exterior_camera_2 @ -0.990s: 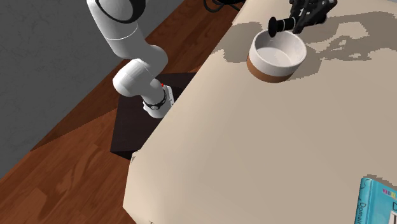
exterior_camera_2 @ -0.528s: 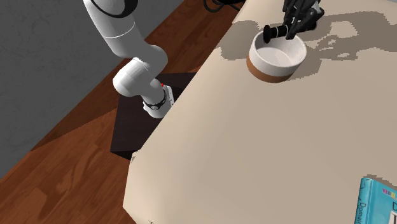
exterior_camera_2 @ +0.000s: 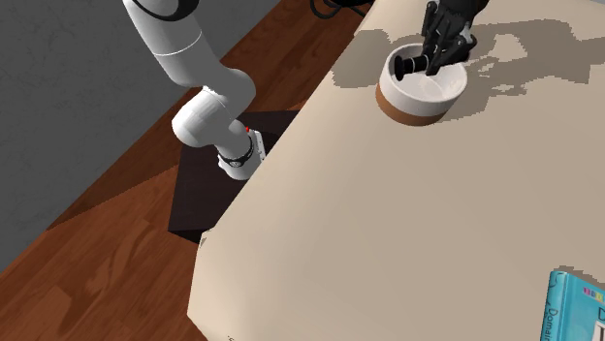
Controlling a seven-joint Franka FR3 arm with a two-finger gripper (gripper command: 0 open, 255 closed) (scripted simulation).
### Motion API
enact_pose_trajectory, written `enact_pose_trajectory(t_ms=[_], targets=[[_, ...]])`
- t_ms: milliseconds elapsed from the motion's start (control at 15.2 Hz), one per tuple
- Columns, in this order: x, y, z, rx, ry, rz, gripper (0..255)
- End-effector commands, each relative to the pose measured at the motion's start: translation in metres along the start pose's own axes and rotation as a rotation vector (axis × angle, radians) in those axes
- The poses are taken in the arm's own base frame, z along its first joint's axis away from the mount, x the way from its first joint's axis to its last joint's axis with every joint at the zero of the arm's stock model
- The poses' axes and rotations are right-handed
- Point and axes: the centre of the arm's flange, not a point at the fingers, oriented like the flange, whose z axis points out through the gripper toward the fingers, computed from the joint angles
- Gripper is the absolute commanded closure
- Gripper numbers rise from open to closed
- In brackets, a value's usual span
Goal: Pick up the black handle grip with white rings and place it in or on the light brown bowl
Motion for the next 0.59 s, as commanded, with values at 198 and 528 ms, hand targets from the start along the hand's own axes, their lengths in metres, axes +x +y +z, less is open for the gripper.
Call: enact_pose_trajectory(t_ms=[198,528], targets=[[0.0001,-0.0002,0.0014,0.000,0.000,0.000,255],[0.0001,-0.0002,0.0014,0.000,0.000,0.000,0]])
